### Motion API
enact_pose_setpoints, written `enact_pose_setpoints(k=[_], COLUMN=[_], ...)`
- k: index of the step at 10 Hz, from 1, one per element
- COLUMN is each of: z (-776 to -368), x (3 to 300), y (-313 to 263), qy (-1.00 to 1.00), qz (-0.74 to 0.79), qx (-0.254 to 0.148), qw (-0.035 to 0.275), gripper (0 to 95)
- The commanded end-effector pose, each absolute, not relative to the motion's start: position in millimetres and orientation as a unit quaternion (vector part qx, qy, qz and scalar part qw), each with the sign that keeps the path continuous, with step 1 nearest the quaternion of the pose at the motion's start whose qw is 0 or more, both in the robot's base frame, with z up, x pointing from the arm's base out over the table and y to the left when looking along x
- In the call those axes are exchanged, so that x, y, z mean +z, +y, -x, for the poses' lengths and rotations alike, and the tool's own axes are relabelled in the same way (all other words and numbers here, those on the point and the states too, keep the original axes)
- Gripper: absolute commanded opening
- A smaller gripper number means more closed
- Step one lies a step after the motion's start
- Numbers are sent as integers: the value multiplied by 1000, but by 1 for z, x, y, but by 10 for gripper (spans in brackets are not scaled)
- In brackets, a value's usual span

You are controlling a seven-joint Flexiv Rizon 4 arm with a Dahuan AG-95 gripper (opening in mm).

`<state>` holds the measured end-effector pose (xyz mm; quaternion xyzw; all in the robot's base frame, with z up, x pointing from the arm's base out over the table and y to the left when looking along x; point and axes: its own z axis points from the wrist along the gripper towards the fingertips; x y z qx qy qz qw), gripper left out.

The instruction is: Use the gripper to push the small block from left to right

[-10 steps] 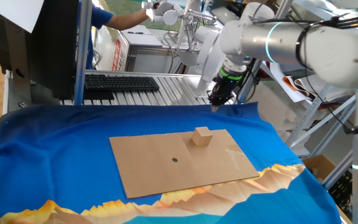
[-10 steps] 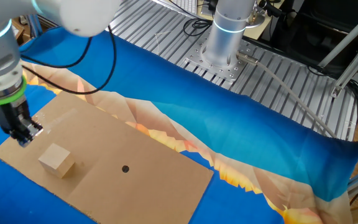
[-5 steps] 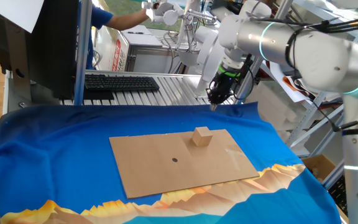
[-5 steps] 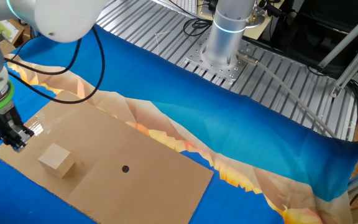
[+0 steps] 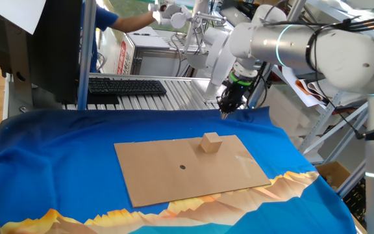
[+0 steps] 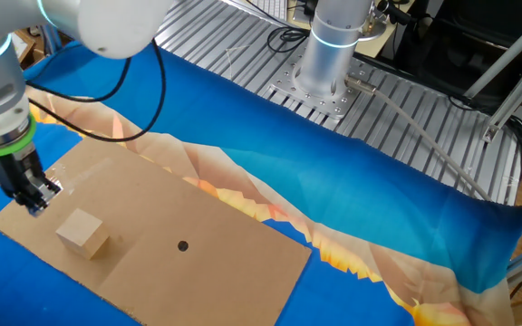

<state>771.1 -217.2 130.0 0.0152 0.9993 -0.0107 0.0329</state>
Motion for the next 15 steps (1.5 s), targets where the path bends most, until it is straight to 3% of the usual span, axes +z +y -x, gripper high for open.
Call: enact_pose_setpoints(k=[1,15], z=[-769,-767], x=[123,99], y=[-219,-223], qy=[999,999], qz=[-21,-33], qx=[-10,13], qw=[35,34], gripper=[0,0])
